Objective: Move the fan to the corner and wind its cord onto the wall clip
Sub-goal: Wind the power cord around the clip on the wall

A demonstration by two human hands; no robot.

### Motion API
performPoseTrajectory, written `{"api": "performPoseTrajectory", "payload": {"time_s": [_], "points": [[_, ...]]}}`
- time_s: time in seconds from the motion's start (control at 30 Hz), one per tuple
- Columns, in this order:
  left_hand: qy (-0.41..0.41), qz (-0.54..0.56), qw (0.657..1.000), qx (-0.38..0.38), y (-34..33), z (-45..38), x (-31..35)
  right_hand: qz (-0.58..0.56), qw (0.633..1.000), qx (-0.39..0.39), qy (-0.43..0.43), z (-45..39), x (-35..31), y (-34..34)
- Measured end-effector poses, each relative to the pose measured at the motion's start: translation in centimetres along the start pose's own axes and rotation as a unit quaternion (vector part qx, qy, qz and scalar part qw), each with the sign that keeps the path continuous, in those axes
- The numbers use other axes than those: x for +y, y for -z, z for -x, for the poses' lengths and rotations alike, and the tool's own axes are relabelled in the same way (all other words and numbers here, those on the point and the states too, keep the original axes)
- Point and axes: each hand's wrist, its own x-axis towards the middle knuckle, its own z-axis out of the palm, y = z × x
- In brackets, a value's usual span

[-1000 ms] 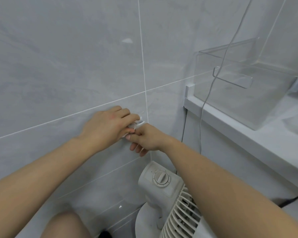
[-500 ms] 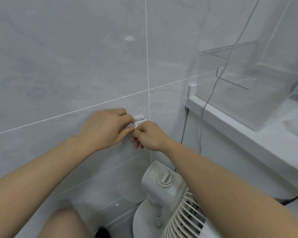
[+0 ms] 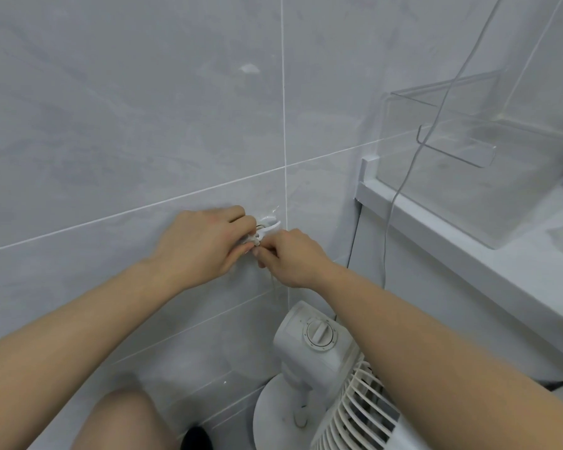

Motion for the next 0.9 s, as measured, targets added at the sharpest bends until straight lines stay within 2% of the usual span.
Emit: {"api": "performPoseTrajectory", "payload": {"time_s": [0.27,0.57,0.7,0.83,0.9], "points": [[-0.015,-0.006,1.0,0.024,-0.1,-0.4,-0.3,-0.078,0.996,0.04,-0.002,-0.8,0.8,0.2],[0.053,0.0,0.998,0.019,0.1,-0.9,0.2,-0.078,0.995,0.057,0.0,-0.7,0.8,1.4],[0.093,0.015,0.995,-0.017,0.2,-1.5,0.5,0.013,0.995,0.098,0.022,-0.1,0.7,2.3],[0.104,0.021,0.994,-0.01,0.2,-1.3,0.5,0.148,0.977,0.138,0.062,-0.4,-0.1,2.4],[0.11,0.025,0.994,-0.008,0.2,-1.0,0.5,0.171,0.967,0.166,0.091,-0.6,-0.2,2.6]]}}
